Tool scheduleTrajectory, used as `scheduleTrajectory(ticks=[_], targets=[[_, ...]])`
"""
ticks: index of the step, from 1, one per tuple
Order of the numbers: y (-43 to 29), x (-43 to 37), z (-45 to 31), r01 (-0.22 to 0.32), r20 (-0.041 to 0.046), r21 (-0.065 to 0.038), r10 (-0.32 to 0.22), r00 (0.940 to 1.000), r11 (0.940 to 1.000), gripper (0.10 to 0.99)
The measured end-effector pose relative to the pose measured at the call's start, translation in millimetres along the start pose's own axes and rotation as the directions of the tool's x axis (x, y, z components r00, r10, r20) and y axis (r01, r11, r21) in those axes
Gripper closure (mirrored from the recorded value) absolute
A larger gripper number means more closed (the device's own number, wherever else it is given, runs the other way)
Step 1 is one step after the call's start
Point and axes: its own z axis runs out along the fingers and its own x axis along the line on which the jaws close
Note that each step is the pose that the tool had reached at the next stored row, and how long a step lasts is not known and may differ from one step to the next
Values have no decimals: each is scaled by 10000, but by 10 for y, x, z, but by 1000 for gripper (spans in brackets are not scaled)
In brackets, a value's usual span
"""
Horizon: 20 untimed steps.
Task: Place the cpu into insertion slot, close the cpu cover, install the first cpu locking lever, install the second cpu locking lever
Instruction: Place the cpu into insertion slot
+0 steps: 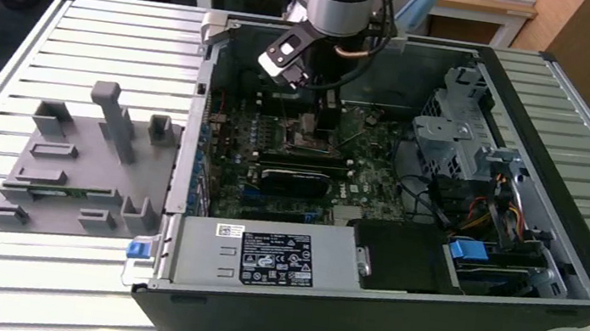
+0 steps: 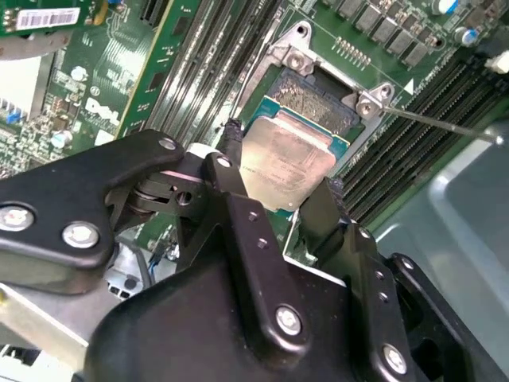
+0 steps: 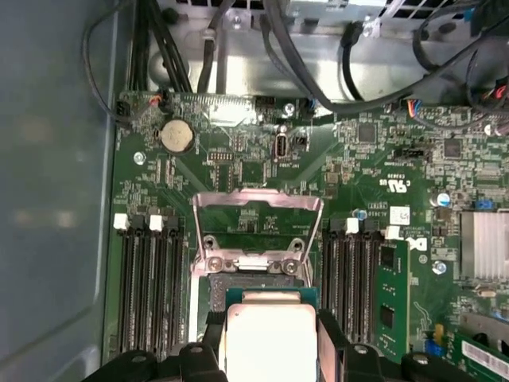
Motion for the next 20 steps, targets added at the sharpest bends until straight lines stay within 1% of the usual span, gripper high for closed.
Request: scheduleTrajectory(ticks=[3,7,10,14,18,20], targets=[[-4,2,47,17,-2,-1,-17,10000,10000,545],[-7,6,90,16,-2,-2,-16,10000,10000,545],[-10,8,133,11,-58,-3,-11,10000,10000,545],[-16,18,184,-26,-60,-4,26,10000,10000,545],[-23,26,209,-29,-59,-3,29,10000,10000,545],[-24,32,220,-30,-42,-2,30,10000,10000,545]])
